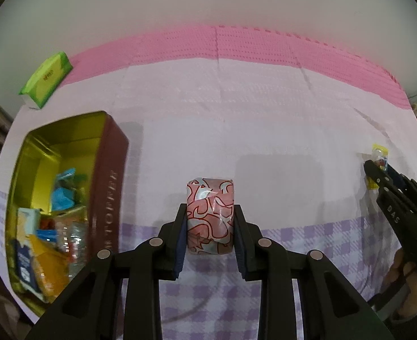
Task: Organize snacks
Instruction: 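Carry the pink candy into the tin and open the left tool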
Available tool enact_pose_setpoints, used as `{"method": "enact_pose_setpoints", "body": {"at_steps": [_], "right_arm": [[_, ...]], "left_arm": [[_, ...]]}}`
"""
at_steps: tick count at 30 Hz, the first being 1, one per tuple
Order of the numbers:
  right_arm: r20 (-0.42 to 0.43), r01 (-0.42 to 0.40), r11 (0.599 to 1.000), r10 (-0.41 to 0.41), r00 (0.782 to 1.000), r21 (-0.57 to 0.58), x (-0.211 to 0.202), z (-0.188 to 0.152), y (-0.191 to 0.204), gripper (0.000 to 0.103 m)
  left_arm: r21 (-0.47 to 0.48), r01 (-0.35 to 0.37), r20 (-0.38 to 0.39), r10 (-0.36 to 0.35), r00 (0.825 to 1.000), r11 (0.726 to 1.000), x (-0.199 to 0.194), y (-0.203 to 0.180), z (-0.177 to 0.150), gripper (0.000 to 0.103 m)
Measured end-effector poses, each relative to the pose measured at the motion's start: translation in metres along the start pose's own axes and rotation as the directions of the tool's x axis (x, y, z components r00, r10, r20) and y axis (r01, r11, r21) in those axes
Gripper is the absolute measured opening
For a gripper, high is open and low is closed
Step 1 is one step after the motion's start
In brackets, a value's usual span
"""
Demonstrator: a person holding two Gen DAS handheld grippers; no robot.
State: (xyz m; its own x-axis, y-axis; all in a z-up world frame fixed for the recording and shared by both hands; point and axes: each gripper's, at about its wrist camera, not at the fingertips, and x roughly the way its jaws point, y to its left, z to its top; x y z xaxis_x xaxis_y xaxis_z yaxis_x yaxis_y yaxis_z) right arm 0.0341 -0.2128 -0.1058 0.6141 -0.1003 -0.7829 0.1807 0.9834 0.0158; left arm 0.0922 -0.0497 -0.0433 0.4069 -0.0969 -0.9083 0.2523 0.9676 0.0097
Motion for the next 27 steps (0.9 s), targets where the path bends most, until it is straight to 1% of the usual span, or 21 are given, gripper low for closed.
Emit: {"method": "enact_pose_setpoints", "body": {"at_steps": [6, 9, 16, 21, 27], "right_arm": [[-0.001, 0.007, 1.0, -0.007, 1.0, -0.005, 0.0, 0.0, 0.0, 0.026], [-0.002, 0.012, 1.0, -0.012, 1.0, -0.009, 0.0, 0.0, 0.001, 0.026], [-0.002, 0.017, 1.0, -0.017, 1.0, -0.013, 0.0, 0.0, 0.002, 0.026], [-0.003, 0.02, 1.0, -0.02, 1.0, -0.015, 0.0, 0.0, 0.002, 0.026], [-0.004, 0.022, 1.0, -0.022, 1.0, -0.016, -0.001, 0.0, 0.003, 0.026]], "left_arm": [[-0.008, -0.019, 0.036, 0.019, 0.999, 1.0, -0.018, 0.016, 0.003, 0.03], [-0.019, -0.037, 0.057, 0.038, 0.998, 0.999, -0.027, 0.03, 0.005, 0.03], [-0.066, -0.102, 0.093, 0.108, 0.99, 0.993, -0.04, 0.071, 0.01, 0.03], [-0.102, -0.158, 0.095, 0.168, 0.981, 0.982, -0.041, 0.106, 0.015, 0.03], [-0.13, -0.199, 0.076, 0.21, 0.975, 0.971, -0.033, 0.136, 0.014, 0.03]]}}
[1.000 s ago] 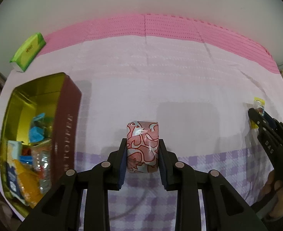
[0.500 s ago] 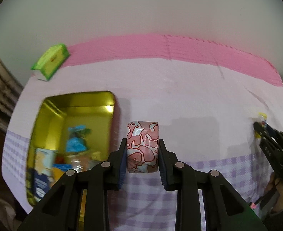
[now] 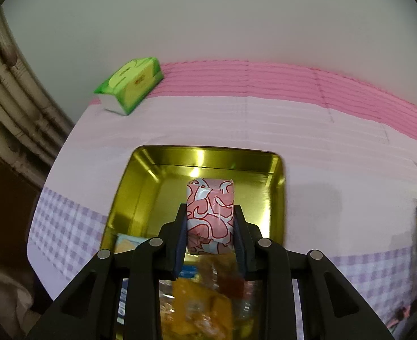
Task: Organize snacks
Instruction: 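Carry the pink candy into the tin and open the left tool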
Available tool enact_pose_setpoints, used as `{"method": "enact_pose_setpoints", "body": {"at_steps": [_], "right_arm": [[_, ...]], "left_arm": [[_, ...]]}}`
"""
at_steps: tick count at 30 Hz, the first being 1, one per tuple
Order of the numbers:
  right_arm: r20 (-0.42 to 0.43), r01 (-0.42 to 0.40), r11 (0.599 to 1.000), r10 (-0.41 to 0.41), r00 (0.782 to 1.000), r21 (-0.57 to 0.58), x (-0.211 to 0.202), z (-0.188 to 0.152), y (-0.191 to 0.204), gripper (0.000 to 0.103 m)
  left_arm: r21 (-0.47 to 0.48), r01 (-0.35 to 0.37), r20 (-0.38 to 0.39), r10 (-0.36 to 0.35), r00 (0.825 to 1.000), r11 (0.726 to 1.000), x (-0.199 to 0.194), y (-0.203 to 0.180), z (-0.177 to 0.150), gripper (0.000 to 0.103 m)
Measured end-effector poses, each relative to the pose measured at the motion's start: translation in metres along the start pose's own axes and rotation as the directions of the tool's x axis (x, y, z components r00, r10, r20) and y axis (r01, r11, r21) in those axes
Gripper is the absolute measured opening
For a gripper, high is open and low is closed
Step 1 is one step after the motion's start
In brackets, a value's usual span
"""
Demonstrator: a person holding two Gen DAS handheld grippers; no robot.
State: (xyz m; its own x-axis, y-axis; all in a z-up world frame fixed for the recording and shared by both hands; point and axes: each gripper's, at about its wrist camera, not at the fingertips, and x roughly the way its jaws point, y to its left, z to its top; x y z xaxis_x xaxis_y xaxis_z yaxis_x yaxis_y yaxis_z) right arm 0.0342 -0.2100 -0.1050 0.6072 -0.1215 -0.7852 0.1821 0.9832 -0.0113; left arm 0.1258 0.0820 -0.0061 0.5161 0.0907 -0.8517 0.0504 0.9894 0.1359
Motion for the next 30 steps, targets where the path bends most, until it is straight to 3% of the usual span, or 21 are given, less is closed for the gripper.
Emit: {"method": "enact_pose_setpoints", "body": {"at_steps": [13, 30], "right_arm": [[0.0, 0.003, 1.0, -0.003, 1.0, -0.003, 0.0, 0.0, 0.001, 0.026], [0.001, 0.005, 1.0, -0.005, 1.0, -0.008, 0.001, -0.002, 0.0, 0.027]], "left_arm": [[-0.017, -0.046, -0.05, 0.045, 0.998, 0.999, 0.033, 0.027, 0.0, 0.03], [0.008, -0.08, -0.104, 0.081, 0.991, 0.997, 0.057, 0.029, -0.012, 0.03]]}}
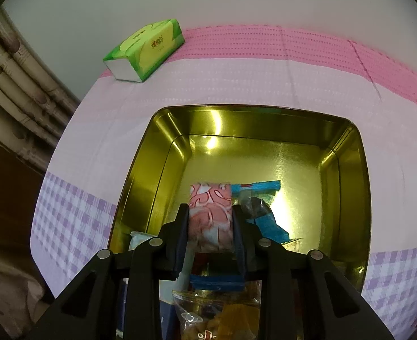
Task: Organize snacks
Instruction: 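Carry the pink candy into the tin and open the left tool, then lift the open left tool away from the tin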
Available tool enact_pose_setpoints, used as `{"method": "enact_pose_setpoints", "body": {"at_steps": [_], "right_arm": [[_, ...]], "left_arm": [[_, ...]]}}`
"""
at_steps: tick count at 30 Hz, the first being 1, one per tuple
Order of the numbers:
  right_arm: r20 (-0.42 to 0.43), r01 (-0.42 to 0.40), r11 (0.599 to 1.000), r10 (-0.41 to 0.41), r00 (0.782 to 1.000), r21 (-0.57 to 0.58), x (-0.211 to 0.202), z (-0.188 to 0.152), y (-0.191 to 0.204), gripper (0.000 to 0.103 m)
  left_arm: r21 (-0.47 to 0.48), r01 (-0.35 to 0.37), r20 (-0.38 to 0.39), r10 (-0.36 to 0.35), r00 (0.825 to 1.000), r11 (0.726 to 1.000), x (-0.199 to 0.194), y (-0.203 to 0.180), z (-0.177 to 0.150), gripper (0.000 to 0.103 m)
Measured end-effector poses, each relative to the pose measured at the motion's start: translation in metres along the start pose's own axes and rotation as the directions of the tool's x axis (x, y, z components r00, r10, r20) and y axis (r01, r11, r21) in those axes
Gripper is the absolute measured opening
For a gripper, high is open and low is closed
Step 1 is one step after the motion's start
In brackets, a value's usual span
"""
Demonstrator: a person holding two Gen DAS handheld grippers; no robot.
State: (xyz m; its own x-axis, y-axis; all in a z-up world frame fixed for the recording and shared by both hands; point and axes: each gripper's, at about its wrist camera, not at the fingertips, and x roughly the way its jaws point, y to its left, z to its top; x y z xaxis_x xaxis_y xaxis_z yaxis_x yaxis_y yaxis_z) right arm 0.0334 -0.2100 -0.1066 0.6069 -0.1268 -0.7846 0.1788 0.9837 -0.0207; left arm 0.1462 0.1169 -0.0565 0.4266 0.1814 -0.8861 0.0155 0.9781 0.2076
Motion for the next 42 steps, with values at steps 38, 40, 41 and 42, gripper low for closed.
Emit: {"method": "enact_pose_setpoints", "body": {"at_steps": [38, 40, 41, 42], "right_arm": [[0.001, 0.004, 1.0, -0.004, 1.0, -0.004, 0.001, 0.0, 0.001, 0.027], [0.002, 0.004, 1.0, -0.004, 1.0, -0.004, 0.001, -0.001, 0.001, 0.027], [0.002, 0.005, 1.0, -0.005, 1.0, -0.004, 0.001, -0.001, 0.001, 0.027], [0.002, 0.005, 1.0, -0.005, 1.0, -0.003, 0.001, -0.001, 0.0, 0.027]], "left_arm": [[0.037, 0.039, 0.154, -0.045, 0.987, 0.999, -0.087, 0.016, -0.034, 0.043], [0.037, 0.033, 0.156, -0.038, 0.987, 0.999, -0.089, 0.019, -0.04, 0.043], [0.033, 0.029, 0.159, -0.034, 0.987, 0.999, -0.091, 0.022, -0.043, 0.043], [0.029, 0.027, 0.163, -0.031, 0.986, 0.999, -0.092, 0.025, -0.046, 0.043]]}}
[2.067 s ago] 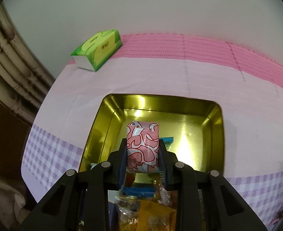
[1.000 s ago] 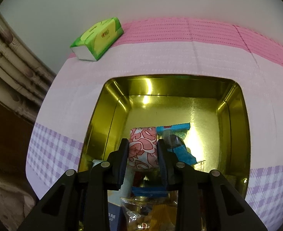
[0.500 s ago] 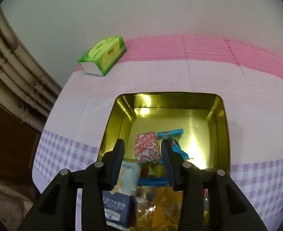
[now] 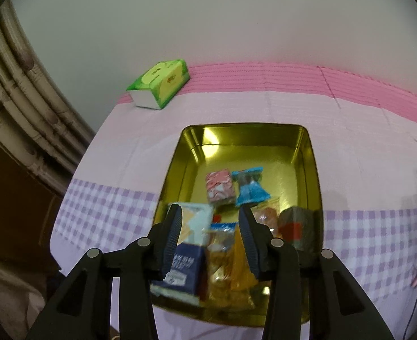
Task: Organize snacks
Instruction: 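Lift the open left tool away from the tin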
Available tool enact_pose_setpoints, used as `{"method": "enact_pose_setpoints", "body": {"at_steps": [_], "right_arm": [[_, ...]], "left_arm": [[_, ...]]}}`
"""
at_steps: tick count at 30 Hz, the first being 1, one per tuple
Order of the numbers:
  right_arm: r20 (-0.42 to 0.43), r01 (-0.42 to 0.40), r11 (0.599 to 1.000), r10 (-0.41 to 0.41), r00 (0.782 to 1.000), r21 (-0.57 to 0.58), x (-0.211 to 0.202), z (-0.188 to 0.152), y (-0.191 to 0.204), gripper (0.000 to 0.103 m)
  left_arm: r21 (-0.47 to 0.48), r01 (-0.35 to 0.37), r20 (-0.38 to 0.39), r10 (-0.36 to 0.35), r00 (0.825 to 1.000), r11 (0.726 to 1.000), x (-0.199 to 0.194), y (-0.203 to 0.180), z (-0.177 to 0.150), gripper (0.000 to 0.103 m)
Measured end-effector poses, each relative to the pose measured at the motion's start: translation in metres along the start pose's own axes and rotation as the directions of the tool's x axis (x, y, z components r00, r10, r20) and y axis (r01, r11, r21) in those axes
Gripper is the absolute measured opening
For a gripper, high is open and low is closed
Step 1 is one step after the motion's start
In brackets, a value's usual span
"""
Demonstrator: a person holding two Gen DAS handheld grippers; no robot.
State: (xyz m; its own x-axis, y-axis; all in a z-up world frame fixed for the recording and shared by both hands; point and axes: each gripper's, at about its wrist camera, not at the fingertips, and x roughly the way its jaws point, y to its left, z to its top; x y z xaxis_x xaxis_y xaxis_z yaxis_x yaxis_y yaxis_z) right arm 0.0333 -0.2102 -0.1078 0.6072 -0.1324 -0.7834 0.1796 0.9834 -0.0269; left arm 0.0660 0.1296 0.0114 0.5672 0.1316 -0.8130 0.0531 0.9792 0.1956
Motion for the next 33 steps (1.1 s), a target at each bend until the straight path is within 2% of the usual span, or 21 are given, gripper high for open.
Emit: {"method": "enact_pose_setpoints", "body": {"at_steps": [5, 15, 25, 28, 33], "right_arm": [[0.0, -0.001, 1.0, 0.001, 1.0, 0.001, 0.0, 0.0, 0.0, 0.027], [0.003, 0.002, 1.0, -0.002, 1.0, 0.007, 0.001, -0.001, 0.0, 0.026], [-0.015, 0.01, 1.0, -0.01, 1.0, -0.014, -0.006, -0.008, 0.016, 0.025], [-0.022, 0.0, 1.0, -0.001, 1.0, -0.02, -0.01, -0.01, 0.024, 0.024], [-0.027, -0.031, 0.999, 0.03, 0.999, -0.038, -0.019, -0.014, 0.043, 0.024]], "left_arm": [[-0.04, -0.017, 0.0, 0.017, 1.0, 0.999, -0.005, 0.02, -0.015, 0.047], [-0.144, -0.086, -0.029, 0.083, 0.996, 0.986, -0.006, 0.059, -0.04, 0.048], [-0.152, -0.107, -0.041, 0.102, 0.994, 0.982, -0.004, 0.066, -0.055, 0.049], [-0.153, -0.117, -0.038, 0.112, 0.993, 0.981, -0.003, 0.067, -0.057, 0.053], [-0.155, -0.119, -0.038, 0.114, 0.993, 0.981, -0.004, 0.07, -0.061, 0.053]]}}
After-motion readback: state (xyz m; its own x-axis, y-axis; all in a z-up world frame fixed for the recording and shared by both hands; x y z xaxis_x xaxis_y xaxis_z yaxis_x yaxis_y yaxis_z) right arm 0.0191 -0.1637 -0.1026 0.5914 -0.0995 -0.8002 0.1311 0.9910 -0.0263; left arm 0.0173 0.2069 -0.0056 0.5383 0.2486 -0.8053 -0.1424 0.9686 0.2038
